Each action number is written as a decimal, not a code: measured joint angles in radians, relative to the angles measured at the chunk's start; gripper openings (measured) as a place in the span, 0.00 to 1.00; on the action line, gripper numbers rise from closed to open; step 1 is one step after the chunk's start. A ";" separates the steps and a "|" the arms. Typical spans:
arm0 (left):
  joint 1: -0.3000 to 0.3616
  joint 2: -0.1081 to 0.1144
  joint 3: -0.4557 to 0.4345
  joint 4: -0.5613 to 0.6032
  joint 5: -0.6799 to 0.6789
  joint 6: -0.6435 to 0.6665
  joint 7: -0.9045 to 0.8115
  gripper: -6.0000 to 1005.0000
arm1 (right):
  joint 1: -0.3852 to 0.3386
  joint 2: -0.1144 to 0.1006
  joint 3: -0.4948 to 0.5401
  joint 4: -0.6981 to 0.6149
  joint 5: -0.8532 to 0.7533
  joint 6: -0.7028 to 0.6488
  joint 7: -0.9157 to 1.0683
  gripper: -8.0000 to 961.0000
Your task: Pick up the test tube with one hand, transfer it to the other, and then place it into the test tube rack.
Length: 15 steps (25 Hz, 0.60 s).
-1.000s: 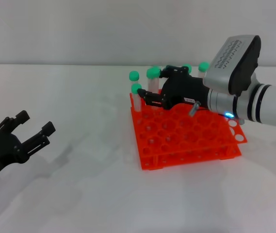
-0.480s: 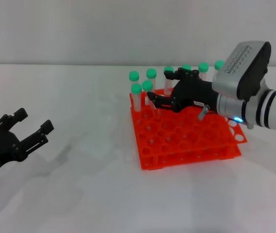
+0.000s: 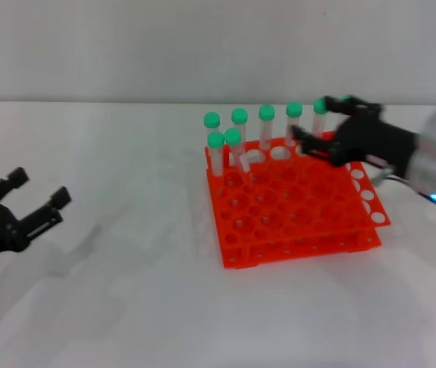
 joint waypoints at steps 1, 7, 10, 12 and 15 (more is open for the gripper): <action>0.002 0.000 0.000 -0.006 -0.010 0.000 0.000 0.89 | -0.032 -0.001 0.017 -0.024 0.000 -0.006 -0.005 0.78; 0.048 0.000 -0.001 -0.035 -0.139 -0.004 0.030 0.89 | -0.193 -0.003 0.176 -0.055 0.004 -0.206 -0.034 0.78; 0.060 -0.001 -0.001 -0.034 -0.206 -0.005 0.052 0.89 | -0.240 -0.007 0.287 0.005 0.007 -0.343 -0.042 0.77; 0.064 -0.002 -0.002 -0.031 -0.239 -0.010 0.060 0.89 | -0.253 -0.009 0.389 0.084 0.007 -0.447 -0.052 0.77; 0.066 -0.002 -0.002 -0.026 -0.281 -0.025 0.071 0.89 | -0.251 -0.010 0.561 0.238 0.007 -0.592 -0.112 0.77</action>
